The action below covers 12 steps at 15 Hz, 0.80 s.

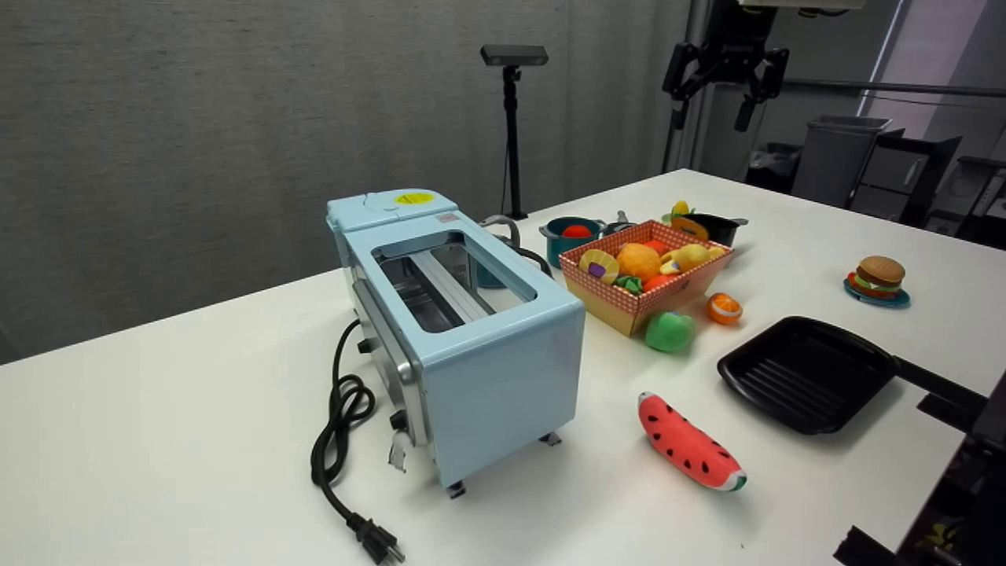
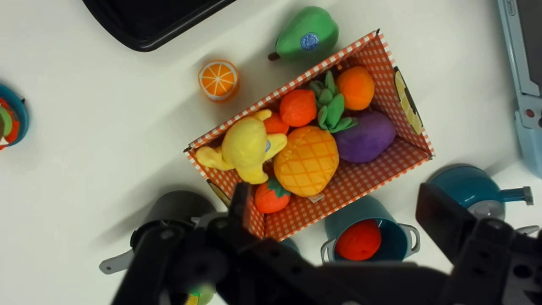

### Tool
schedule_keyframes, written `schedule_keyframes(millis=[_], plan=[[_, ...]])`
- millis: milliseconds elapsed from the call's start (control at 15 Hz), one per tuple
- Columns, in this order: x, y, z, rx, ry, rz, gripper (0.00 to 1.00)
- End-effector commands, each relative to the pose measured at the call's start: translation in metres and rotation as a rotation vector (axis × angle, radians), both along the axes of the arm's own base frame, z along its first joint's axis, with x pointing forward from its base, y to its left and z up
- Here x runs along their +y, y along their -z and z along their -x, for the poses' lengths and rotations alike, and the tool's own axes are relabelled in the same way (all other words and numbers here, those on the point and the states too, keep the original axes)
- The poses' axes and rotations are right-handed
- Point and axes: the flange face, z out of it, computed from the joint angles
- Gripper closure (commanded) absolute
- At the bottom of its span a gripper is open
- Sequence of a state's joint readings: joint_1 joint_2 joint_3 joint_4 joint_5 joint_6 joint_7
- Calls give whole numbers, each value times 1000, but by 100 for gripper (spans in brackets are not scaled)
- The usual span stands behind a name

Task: Take the pineapple plush toy out of the box and put it in the black pot

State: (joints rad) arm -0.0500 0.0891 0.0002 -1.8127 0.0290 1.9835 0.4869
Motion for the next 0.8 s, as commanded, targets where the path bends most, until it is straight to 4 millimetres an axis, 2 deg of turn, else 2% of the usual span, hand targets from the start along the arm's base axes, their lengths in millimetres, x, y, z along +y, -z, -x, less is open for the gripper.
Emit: schedule_keyframes(millis=[0,467,733], plan=[[-1,11,-4,35,2,-3,0],[-4,85,-21,204,5,-15,0],[-9,111,-30,283,3,-22,0]])
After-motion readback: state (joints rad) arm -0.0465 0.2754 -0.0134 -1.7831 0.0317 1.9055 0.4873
